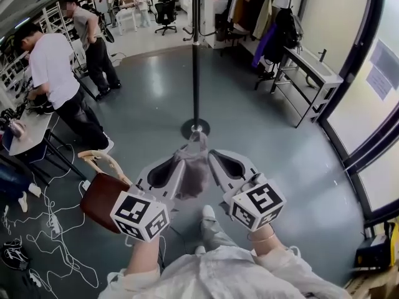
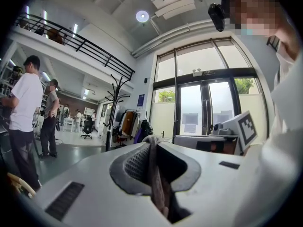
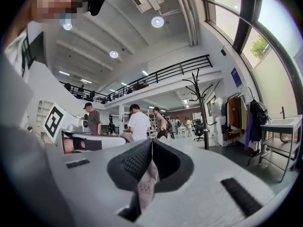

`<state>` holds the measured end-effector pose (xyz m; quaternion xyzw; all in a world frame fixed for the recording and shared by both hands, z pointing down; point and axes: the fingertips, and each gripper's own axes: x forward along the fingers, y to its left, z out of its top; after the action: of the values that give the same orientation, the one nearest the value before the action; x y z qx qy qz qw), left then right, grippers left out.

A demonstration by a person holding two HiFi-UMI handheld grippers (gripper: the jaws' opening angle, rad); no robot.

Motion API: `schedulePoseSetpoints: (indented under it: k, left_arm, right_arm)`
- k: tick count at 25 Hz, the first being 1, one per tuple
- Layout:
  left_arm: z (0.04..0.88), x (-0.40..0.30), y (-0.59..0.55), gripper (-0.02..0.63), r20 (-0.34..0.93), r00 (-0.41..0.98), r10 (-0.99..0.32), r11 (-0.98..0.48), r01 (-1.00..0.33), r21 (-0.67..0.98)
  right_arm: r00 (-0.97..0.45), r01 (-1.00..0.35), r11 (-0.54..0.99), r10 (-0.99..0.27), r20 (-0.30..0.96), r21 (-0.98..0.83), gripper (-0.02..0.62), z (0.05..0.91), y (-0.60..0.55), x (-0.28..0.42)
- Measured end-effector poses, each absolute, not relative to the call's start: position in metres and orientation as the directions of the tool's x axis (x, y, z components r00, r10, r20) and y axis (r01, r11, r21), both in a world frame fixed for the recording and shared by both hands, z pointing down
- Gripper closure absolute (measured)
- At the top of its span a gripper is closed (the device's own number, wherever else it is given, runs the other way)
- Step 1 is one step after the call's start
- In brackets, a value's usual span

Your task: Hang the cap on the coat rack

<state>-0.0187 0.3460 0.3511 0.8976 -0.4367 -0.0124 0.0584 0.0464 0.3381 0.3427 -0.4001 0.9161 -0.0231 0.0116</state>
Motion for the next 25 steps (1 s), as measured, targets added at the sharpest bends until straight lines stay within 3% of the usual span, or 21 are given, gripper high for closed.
schedulePoseSetpoints:
  k: [25]
  left_arm:
    - [0.34,0.009,0.056,0.563,-0.013,0.513,-0.858,-0.51,-0.85,0.129]
  right_arm:
    - [-0.724,-0.689,0.723,-0.69,-0.006,-0.06,0.592,0.339,0.041,0.071]
